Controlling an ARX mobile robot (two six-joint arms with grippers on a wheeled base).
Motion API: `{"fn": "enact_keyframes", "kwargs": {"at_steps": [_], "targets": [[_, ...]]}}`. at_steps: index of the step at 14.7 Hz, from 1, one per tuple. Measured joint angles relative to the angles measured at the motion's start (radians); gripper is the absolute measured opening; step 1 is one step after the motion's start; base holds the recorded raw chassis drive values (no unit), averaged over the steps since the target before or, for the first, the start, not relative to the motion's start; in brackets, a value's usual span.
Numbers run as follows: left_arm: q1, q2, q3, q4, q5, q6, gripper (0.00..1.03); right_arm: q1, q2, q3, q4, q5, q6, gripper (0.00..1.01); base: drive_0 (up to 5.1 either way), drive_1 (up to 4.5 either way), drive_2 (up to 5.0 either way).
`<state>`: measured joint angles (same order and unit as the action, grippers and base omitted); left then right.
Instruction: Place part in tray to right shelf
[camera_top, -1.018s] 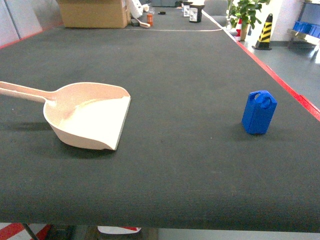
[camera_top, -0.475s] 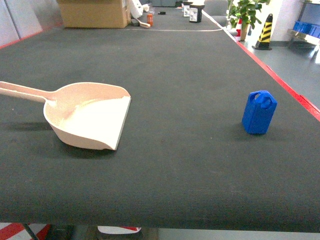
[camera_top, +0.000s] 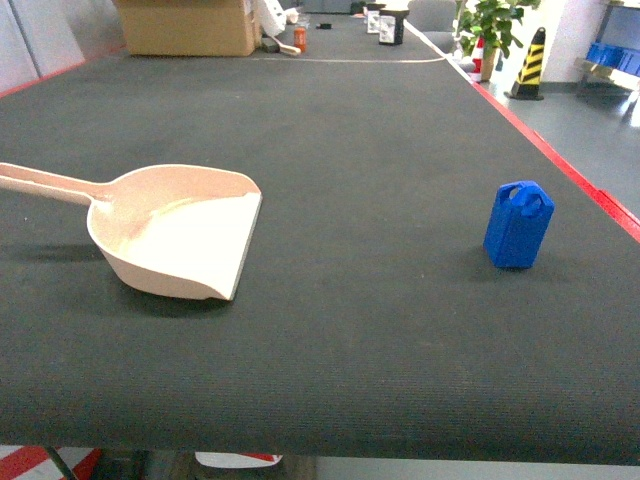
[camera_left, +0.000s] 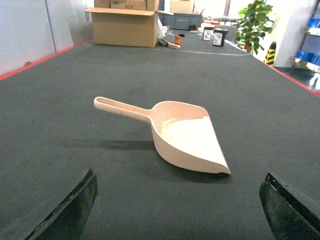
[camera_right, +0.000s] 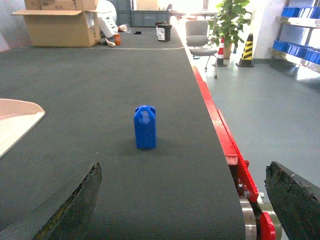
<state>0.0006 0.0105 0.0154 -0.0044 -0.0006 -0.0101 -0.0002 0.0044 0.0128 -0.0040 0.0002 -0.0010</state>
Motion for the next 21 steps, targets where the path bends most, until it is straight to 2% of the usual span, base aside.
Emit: {"fn": "enact_keyframes", "kwargs": {"at_steps": [21], "targets": [[0.000, 0.000, 0.000, 0.000, 0.000, 0.000, 0.98, 0.000, 0.000, 0.000, 0.000, 0.000, 0.000, 0.98, 0.0, 0.00, 0.0]]}}
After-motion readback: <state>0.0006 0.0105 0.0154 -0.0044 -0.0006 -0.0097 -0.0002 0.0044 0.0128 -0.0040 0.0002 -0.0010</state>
